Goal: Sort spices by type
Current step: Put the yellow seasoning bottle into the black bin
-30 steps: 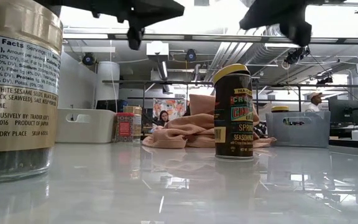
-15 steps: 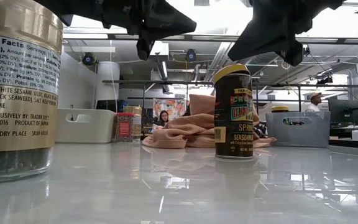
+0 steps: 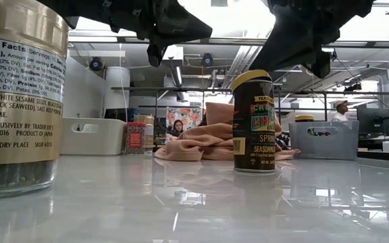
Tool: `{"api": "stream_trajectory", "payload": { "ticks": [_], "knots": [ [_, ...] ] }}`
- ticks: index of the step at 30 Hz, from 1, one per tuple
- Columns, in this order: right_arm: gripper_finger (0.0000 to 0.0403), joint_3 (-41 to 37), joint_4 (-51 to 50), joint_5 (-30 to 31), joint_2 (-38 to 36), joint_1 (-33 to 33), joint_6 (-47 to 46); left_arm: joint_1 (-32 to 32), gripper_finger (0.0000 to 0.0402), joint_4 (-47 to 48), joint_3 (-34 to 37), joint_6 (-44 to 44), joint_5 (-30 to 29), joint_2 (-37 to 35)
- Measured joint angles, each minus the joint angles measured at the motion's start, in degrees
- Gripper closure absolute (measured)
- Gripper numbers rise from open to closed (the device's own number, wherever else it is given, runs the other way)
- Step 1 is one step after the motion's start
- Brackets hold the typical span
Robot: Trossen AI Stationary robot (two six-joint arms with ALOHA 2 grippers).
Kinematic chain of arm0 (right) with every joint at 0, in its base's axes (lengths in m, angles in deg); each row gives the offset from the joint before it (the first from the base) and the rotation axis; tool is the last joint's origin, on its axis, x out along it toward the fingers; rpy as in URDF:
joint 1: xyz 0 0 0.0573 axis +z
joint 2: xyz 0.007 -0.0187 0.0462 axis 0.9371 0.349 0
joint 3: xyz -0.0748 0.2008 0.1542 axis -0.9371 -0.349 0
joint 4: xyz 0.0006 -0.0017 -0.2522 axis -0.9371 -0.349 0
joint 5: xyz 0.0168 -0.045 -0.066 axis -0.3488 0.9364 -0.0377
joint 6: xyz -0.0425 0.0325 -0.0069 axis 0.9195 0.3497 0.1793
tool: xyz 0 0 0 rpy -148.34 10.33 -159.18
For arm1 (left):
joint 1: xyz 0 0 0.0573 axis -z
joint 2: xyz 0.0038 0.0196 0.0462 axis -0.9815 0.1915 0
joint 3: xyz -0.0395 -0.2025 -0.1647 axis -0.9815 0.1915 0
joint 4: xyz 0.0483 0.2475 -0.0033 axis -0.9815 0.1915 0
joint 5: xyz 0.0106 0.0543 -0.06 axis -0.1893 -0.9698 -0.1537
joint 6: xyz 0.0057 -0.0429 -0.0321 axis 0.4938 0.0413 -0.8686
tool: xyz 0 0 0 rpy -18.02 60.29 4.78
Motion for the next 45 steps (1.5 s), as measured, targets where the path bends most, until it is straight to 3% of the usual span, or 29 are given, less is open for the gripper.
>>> {"api": "stream_trajectory", "payload": {
  "ticks": [18, 32, 45],
  "knots": [
    [0.0403, 0.1, -2.9, -1.2, 0.3, 1.2, -0.5, -0.1, 0.0402, 2.4, 0.0, 0.0, -1.1, 0.0],
    [0.0403, 0.4, -2.5, -1.9, 5.2, 1.0, -3.0, -1.1, 0.0402, 2.3, 0.0, -1.1, -1.1, 0.0],
    [0.0403, -0.3, -3.1, 0.1, -0.2, 0.4, 0.7, -1.1, 0.0401, 1.8, 0.0, -0.8, -1.1, -0.6]
  ]
}}
